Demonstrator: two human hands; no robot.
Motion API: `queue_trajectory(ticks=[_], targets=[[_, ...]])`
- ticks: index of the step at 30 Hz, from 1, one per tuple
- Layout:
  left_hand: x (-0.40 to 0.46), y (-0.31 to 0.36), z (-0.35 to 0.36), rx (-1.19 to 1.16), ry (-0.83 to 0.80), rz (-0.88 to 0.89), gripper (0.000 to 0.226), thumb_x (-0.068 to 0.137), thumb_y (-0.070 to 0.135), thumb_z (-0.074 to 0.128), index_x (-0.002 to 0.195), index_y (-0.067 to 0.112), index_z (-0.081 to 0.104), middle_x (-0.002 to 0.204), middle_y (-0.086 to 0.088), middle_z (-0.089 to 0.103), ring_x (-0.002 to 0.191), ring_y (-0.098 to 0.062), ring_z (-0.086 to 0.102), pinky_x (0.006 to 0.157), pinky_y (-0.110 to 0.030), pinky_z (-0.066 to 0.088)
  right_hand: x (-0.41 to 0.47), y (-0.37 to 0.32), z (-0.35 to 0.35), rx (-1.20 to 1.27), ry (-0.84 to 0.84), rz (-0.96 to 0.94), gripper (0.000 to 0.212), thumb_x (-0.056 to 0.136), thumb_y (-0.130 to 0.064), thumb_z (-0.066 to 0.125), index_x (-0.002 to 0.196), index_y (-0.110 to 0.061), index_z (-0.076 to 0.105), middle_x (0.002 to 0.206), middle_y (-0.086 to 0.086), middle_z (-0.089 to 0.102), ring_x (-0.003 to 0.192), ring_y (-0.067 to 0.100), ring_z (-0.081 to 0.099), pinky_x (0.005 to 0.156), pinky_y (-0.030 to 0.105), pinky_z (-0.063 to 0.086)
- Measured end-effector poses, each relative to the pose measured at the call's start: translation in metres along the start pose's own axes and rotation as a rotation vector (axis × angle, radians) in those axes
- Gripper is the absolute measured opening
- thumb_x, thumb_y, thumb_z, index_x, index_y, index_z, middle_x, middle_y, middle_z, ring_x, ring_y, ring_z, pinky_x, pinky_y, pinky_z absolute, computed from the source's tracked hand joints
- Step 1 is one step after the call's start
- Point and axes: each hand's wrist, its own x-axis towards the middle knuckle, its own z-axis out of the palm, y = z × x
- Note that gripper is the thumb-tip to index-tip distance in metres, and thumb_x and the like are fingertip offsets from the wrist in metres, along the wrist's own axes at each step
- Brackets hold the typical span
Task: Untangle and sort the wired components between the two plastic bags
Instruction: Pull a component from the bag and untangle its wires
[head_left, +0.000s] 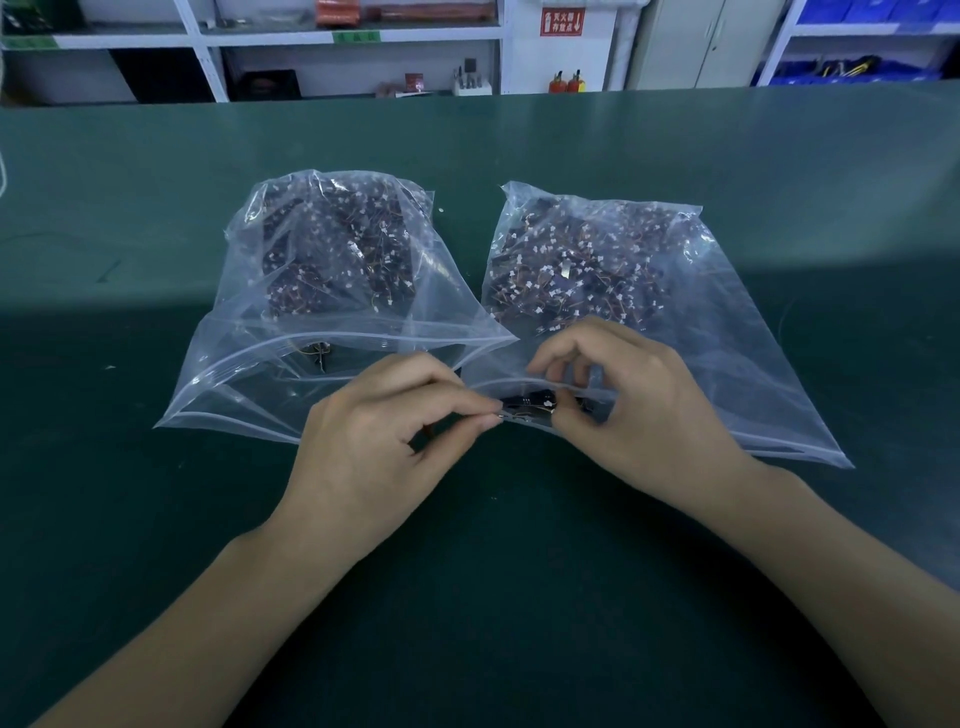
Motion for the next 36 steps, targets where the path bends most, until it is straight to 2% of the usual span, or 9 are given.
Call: queue_trajectory(ticks=[5,10,16,19,22,25,28,32,36], targets=[[0.004,-0.001,0.007,0.083,0.041,0.012,0.005,0.096,0.027,0.08,0.096,0.024,0.085,0.091,0.013,0.066,0.078,-0.004,0.059,0.06,-0.035,0.052,-0.001,0.0,0.001,-0.004,-0.006,-0.009,0.036,0.077,0.006,0.071,0.103,-0.019,0.071,0.094,-0.007,0.064,0.085,0.019,0.062,0.074,0.044,0.055],[0.008,0.001,0.009,0.245,0.027,0.05,0.005,0.092,0.021,0.086,0.091,0.025,0.084,0.082,0.009,0.062,0.076,-0.009,0.057,0.052,-0.038,0.051,0.0,-0.001,0.001,-0.002,0.006,-0.016,0.036,0.076,0.006,0.07,0.102,-0.019,0.071,0.093,-0.008,0.064,0.085,0.018,0.061,0.073,0.042,0.054],[0.006,0.003,0.009,0.374,-0.134,0.154,0.012,0.096,0.02,0.08,0.102,0.03,0.084,0.074,0.004,0.05,0.068,-0.017,0.053,0.042,-0.034,0.044,-0.001,-0.001,0.003,-0.009,-0.015,0.001,0.037,0.077,0.004,0.07,0.103,-0.023,0.071,0.092,-0.01,0.062,0.085,0.016,0.061,0.074,0.046,0.055],[0.005,0.009,0.009,0.273,-0.154,0.076,0.01,0.097,0.026,0.078,0.104,0.032,0.082,0.077,0.01,0.053,0.072,-0.009,0.053,0.049,-0.034,0.048,-0.001,-0.001,0.002,-0.005,-0.015,0.006,0.037,0.077,0.004,0.07,0.103,-0.023,0.071,0.092,-0.01,0.063,0.086,0.015,0.061,0.075,0.045,0.055],[0.005,0.006,0.0,0.16,-0.081,-0.098,0.007,0.099,0.031,0.064,0.093,0.033,0.067,0.078,0.017,0.058,0.07,-0.005,0.055,0.06,-0.032,0.049,-0.001,0.0,0.002,-0.003,-0.015,0.016,0.038,0.078,0.003,0.07,0.104,-0.024,0.071,0.093,-0.011,0.063,0.087,0.015,0.061,0.076,0.044,0.056],[0.007,-0.005,-0.013,0.308,-0.021,-0.169,0.015,0.099,0.03,0.053,0.085,0.026,0.056,0.072,0.015,0.055,0.063,-0.008,0.052,0.056,-0.03,0.04,-0.002,0.0,0.002,0.003,-0.017,0.021,0.038,0.078,0.002,0.07,0.103,-0.026,0.07,0.093,-0.012,0.063,0.087,0.015,0.061,0.077,0.043,0.056],[0.007,-0.02,-0.025,0.49,-0.006,-0.24,0.015,0.099,0.024,0.061,0.085,0.019,0.061,0.078,0.006,0.06,0.07,-0.019,0.054,0.062,-0.034,0.042,-0.002,0.0,0.003,-0.001,-0.02,0.02,0.038,0.078,0.002,0.069,0.103,-0.027,0.07,0.093,-0.013,0.062,0.087,0.015,0.061,0.076,0.043,0.056],[0.009,-0.035,-0.039,0.704,-0.087,-0.343,0.018,0.098,0.028,0.068,0.106,0.014,0.074,0.095,-0.014,0.073,0.09,-0.04,0.067,0.076,-0.05,0.054,-0.002,0.0,0.003,-0.001,-0.022,0.022,0.038,0.078,0.002,0.07,0.104,-0.026,0.07,0.094,-0.013,0.062,0.087,0.015,0.062,0.077,0.043,0.056],[0.008,-0.038,-0.043,0.749,-0.107,-0.39,0.024,0.099,0.035,0.065,0.111,0.016,0.076,0.097,-0.014,0.075,0.095,-0.042,0.069,0.078,-0.05,0.053,-0.002,0.001,0.002,-0.005,-0.024,0.019,0.038,0.079,0.002,0.07,0.104,-0.026,0.07,0.094,-0.013,0.062,0.087,0.015,0.061,0.076,0.044,0.056]])
